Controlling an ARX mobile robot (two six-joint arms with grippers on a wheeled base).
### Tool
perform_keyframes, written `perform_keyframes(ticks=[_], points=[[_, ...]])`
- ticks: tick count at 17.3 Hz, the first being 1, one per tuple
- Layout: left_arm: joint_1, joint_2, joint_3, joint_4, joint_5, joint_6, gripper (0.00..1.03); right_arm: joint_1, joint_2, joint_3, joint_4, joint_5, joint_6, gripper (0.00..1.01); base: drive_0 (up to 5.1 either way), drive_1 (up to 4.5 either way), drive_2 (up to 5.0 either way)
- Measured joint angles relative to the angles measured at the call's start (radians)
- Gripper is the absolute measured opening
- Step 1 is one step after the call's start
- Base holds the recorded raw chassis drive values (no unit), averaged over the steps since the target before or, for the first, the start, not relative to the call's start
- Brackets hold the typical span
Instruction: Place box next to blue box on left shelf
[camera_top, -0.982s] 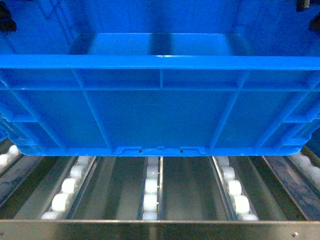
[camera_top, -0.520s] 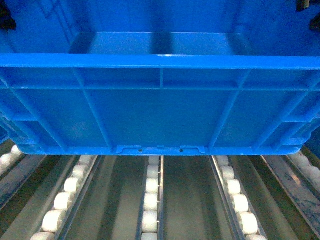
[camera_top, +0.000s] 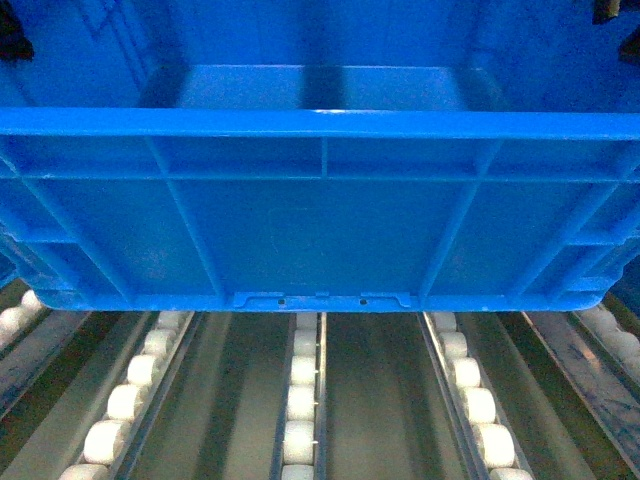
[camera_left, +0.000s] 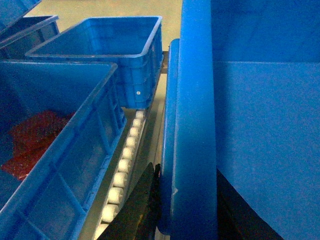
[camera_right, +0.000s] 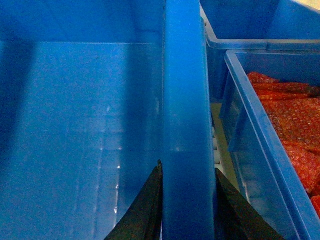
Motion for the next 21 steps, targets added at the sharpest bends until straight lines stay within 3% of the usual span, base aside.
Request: perform_keyframes(ticks=[21], points=[[0.000,0.000,0.000,0.000,0.000,0.000,0.20,0.000,0.000,0.000,0.000,0.000,0.000,0.21,0.0,0.00,0.0]])
